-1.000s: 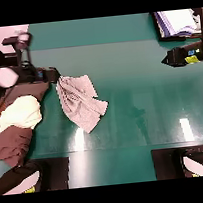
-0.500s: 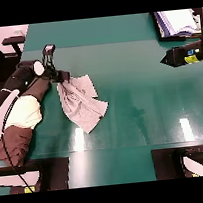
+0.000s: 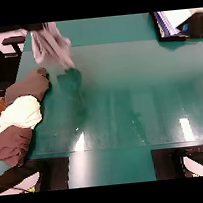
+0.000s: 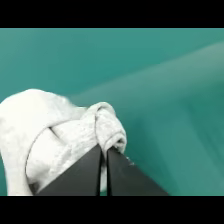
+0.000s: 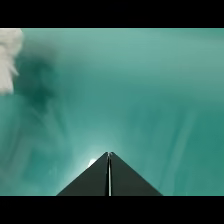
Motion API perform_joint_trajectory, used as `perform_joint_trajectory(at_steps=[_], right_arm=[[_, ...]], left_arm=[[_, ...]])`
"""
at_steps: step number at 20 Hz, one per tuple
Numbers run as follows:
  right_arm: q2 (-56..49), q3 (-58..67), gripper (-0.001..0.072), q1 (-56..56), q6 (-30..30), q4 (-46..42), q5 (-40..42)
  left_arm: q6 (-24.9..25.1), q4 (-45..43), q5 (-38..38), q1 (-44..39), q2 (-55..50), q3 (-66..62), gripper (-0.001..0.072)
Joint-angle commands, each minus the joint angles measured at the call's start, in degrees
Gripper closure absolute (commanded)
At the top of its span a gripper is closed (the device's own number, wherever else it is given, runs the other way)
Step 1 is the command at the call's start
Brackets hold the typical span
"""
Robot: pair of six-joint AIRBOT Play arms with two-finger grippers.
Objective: Fold the shirts.
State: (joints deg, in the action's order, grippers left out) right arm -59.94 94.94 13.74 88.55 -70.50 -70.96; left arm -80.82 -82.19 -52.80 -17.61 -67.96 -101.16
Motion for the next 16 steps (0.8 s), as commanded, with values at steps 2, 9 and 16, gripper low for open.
perform_joint_trajectory(at_steps=[2,9,16], right_arm=[[-2.49,12.41,0.0699,-0.02,-0.17,-0.13,0.15],[-4.42,18.75,0.0699,-0.02,-0.13,-0.13,-7.19],[-4.42,18.75,0.0699,0.0,-0.15,-0.07,-9.27]], left_arm=[[11.72,7.72,-6.1,-10.23,4.52,-3.67,0.0688],[10.16,15.85,-15.15,-19.17,-11.15,1.79,0.01],[1.44,13.75,-19.54,-1.05,-12.33,9.57,0.0098]])
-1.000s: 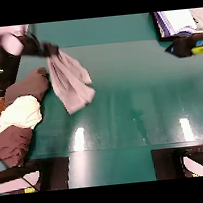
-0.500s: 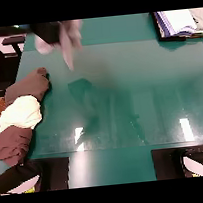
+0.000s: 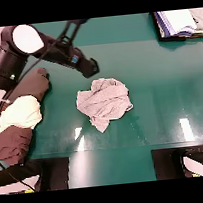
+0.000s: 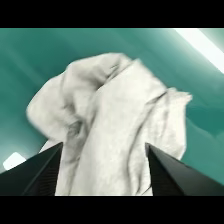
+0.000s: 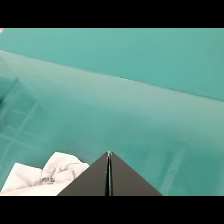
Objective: Fold the shirts.
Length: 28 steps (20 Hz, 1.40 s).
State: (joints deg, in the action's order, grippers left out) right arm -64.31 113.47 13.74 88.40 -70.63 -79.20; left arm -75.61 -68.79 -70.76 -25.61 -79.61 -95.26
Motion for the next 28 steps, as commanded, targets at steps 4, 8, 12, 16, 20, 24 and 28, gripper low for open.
perform_joint_trajectory(at_steps=[4,8,12,16,20,24,28], right_arm=[[-0.15,-1.62,0.0699,0.0,0.02,0.09,-1.36],[-0.15,-7.52,0.0699,0.0,0.02,0.22,-0.24],[-0.17,-12.7,0.0698,0.0,0.02,0.55,1.84],[-0.22,-18.4,0.0699,0.0,0.0,0.55,4.11],[-2.91,-26.8,0.0698,0.07,-1.2,0.59,5.05],[-11.23,-32.59,0.0288,3.56,-5.03,0.66,7.34],[-22.64,-33.33,0.0116,7.96,-5.62,2.67,9.49]], left_arm=[[-6.49,2.67,7.17,15.32,-1.31,20.2,0.0098],[-6.12,5.53,11.15,15.1,-6.47,27.71,0.0098],[-4.98,7.89,13.31,11.26,-10.64,27.69,0.0099],[-4.94,7.54,12.79,10.62,-10.91,26.62,0.0694],[-4.92,5.97,8.33,16.11,-7.96,19.08,0.0687],[-4.92,2.29,8.17,20.63,-0.79,14.32,0.0687],[-4.92,-0.02,6.73,21.0,2.01,14.21,0.0687]])
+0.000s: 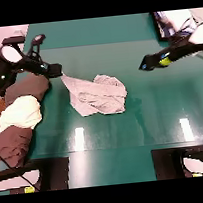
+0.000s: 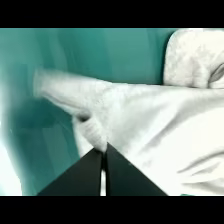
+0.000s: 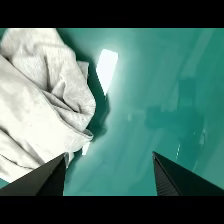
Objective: Fold the shirts.
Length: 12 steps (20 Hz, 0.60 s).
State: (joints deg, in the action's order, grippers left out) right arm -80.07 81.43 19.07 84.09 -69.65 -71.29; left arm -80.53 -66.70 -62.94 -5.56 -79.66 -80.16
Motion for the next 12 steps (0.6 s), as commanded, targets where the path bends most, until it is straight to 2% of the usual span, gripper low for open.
perform_joint_trajectory(at_steps=[1,3,6,7,8,11,12], right_arm=[[-9.53,-1.29,0.0117,3.3,-3.06,5.11,2.1],[-13.88,-1.07,0.0119,4.46,-5.22,10.67,3.32],[-19.21,1.55,0.0124,6.16,-5.22,11.61,2.16],[-20.31,2.43,0.0175,6.47,-5.22,11.63,1.64],[-20.87,2.97,0.0246,6.95,-5.22,11.63,1.51],[-21.22,4.39,0.0631,7.02,-6.12,11.58,1.14],[-21.2,5.35,0.07,6.67,-6.43,11.1,0.26]], left_arm=[[0.0,-2.16,-1.51,0.94,2.03,-0.74,0.0687],[-0.04,-2.12,-1.7,0.96,2.01,-0.68,0.0687],[-0.04,-2.12,-2.21,0.94,2.03,-0.68,0.0687],[-0.04,-2.12,-2.58,0.96,2.03,-0.68,0.0687],[-0.04,-2.12,-2.78,0.96,2.03,-0.68,0.0687],[-0.04,-2.1,-2.91,0.96,2.05,-0.68,0.0687],[-0.04,-2.12,-3.15,0.96,2.12,-0.74,0.0688]])
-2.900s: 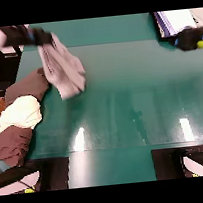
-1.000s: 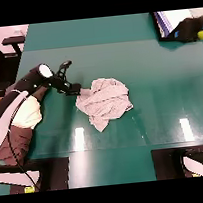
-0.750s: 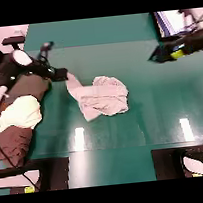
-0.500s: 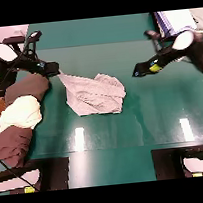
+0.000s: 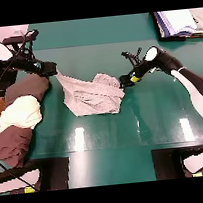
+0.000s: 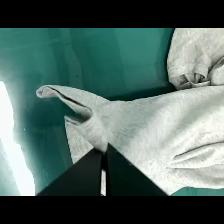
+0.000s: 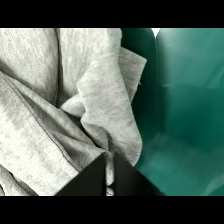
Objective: Fold the shirts.
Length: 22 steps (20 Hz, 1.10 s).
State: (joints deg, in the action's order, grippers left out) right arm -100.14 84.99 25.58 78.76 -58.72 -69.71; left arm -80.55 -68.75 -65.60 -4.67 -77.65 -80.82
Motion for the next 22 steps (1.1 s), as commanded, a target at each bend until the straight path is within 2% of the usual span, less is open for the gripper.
perform_joint_trajectory(at_steps=[1,8,11,12,13,14,18,22], right_arm=[[-0.57,2.91,0.07,-0.22,-1.09,0.02,-2.25],[19.34,17.49,0.0701,-8.0,-0.39,0.04,-4.39],[21.81,17.59,0.0694,-8.72,2.91,0.5,-8.09],[21.73,15.13,0.058,-7.93,3.76,0.66,-8.28],[21.62,11.45,0.0353,-6.88,4.15,0.7,-7.39],[21.03,7.76,0.024,-5.49,4.15,0.68,-5.92],[13.31,-1.95,0.024,0.5,4.22,1.18,0.81],[3.19,-2.62,0.0241,4.87,4.09,8.07,5.97]], left_arm=[[-0.02,-0.11,-0.96,0.07,0.39,-0.59,0.0687],[-0.02,-1.51,-0.02,0.04,15.78,-15.65,0.0688],[-0.02,-1.46,-1.6,0.07,19.37,-17.0,0.0688],[-0.02,-1.57,-3.52,0.07,19.21,-16.92,0.0687],[-0.02,-1.77,-5.18,0.07,18.97,-16.35,0.0687],[-0.02,-1.99,-5.46,0.04,18.95,-15.32,0.0687],[-0.04,-4.26,-4.96,0.07,18.95,-9.88,0.0687],[-0.04,-4.96,-4.9,0.07,18.95,-6.97,0.0687]])
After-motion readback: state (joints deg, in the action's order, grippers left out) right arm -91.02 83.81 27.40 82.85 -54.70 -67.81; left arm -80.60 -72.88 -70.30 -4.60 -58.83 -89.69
